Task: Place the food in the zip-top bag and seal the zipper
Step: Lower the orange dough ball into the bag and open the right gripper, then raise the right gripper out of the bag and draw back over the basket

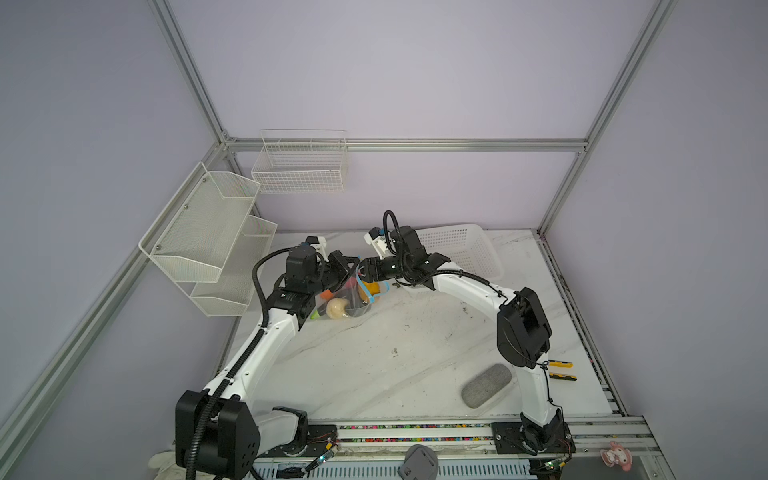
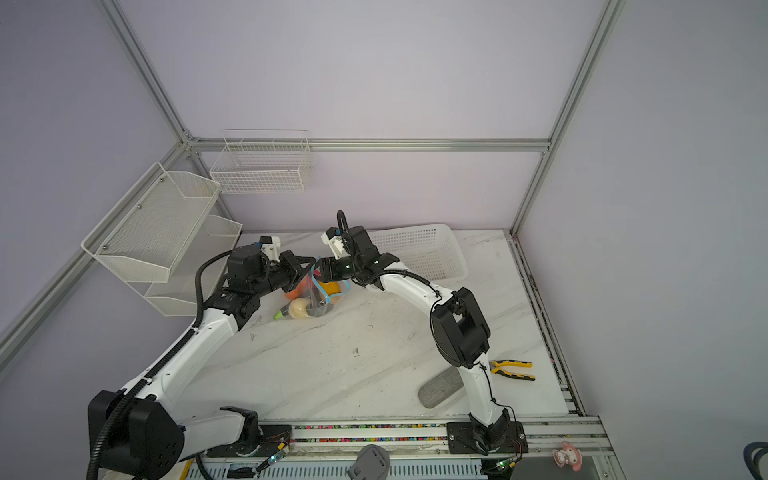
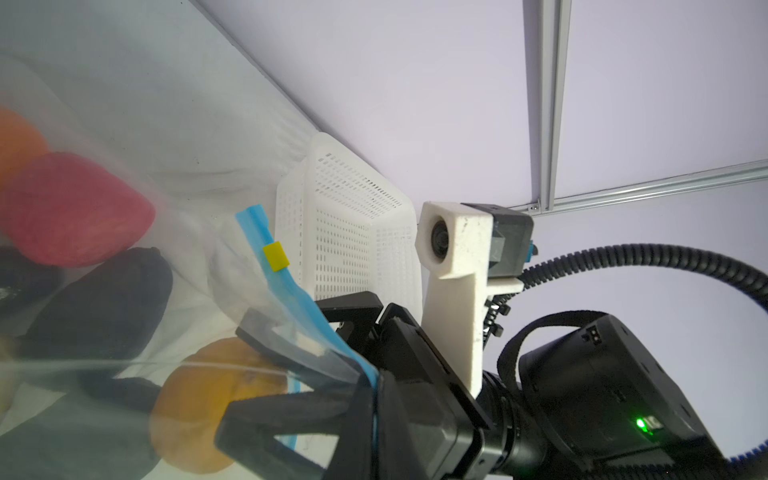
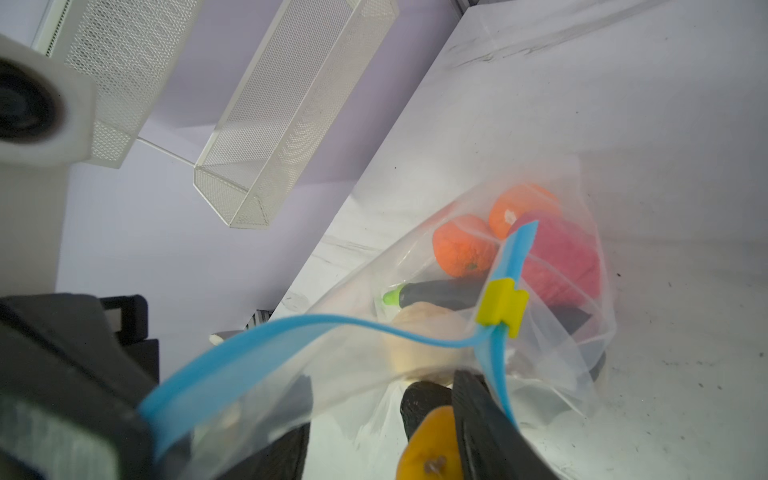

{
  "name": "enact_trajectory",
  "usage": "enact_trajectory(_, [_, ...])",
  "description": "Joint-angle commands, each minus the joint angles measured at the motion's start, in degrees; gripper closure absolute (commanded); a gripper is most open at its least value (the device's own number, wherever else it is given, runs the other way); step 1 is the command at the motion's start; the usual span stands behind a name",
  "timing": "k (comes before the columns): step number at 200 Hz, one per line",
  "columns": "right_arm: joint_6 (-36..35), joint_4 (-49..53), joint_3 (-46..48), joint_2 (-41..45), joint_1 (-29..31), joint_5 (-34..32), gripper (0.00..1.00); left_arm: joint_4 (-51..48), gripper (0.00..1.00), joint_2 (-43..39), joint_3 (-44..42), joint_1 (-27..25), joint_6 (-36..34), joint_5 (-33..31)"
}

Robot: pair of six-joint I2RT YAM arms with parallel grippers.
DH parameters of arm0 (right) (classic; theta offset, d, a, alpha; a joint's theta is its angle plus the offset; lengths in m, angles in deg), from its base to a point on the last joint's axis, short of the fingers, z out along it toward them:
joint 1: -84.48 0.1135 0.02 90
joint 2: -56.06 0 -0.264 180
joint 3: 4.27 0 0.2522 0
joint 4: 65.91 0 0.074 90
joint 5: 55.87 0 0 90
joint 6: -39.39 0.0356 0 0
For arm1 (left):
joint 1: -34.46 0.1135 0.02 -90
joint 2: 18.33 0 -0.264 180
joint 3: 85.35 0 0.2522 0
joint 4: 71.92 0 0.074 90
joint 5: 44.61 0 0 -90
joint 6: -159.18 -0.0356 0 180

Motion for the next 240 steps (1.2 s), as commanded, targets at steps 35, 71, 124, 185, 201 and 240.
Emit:
enact_trajectory(35, [-1.62, 8.49, -7.42, 1.75, 0.98, -7.27, 0.38, 4.24, 1.0, -2.19, 2.79, 1.14, 3.41, 6.28])
enact_trajectory(71, [-4.4, 13.34, -7.67, 4.28, 0.9, -12.68, 0.36, 5.14, 1.0, -2.39, 1.51, 1.72, 3.77, 6.68])
enact_trajectory(124, [-6.7, 12.46, 0.48, 12.68, -0.46, -18.39, 0.36, 5.51, 1.0, -2.0, 0.89, 1.8, 3.68, 7.15])
enact_trajectory(185, [-11.32, 12.45, 29.19, 34.02, -1.43, -40.11, 0.42, 5.1, 1.0, -2.89, -0.43, 1.83, 3.42, 7.13])
enact_trajectory(201, [-11.12, 11.79, 36.69, 38.5, -1.56, -42.45, 0.43, 4.73, 1.0, -3.07, -0.49, 1.86, 3.33, 7.08])
enact_trajectory(240, [-13.92, 4.39, 47.21, 39.66, -7.38, -43.42, 0.45, 4.51, 1.0, -2.75, -0.21, 1.88, 3.16, 7.14])
